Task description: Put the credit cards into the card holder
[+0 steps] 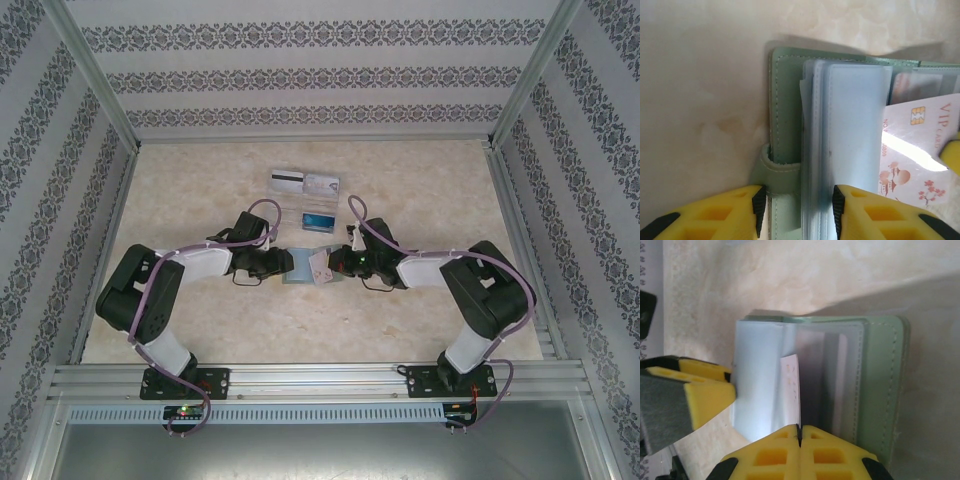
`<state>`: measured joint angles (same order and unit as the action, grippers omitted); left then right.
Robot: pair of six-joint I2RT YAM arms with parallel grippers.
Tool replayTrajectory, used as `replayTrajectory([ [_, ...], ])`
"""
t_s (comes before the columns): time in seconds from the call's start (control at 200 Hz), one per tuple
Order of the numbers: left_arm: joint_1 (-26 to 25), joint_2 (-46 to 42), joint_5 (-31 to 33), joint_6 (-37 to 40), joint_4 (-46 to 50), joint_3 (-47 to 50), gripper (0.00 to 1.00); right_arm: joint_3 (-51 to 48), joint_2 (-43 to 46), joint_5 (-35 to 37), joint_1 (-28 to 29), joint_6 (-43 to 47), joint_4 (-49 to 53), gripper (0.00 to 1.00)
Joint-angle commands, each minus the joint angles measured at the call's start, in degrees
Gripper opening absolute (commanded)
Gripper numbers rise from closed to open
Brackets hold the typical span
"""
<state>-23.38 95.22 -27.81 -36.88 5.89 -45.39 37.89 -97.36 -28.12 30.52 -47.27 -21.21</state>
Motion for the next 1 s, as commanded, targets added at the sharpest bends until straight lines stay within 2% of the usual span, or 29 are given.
replayTrajectory([
  [0.0,-1.88,2.29,1.43,-0.77,-1.68,0.31,0.41,0.76,-2.9,-1.98,-0.65,-2.62,-5.28,0.0],
  [0.19,-2.22,3.46,1.35,-0.95,-2.38,0.3,0.35,1.4,-5.09,-3.14,-0.99,-3.35,-7.72,0.0],
  [0.41,-2.89,4.51,0.9,-1.45,-3.17,-0.1,0.33,2.6,-6.23,-3.39,-1.42,-3.71,-8.91,0.0],
  [0.61,-3.8,4.19,0.92,-1.86,-2.89,-0.6,0.29,4.41,-7.96,-2.44,0.55,-5.05,-9.97,0.0],
  [0.999,-6.43,2.98,1.57,-4.05,-2.73,-0.97,0.28,4.05,-9.9,0.32,3.77,-6.42,-10.42,0.0],
])
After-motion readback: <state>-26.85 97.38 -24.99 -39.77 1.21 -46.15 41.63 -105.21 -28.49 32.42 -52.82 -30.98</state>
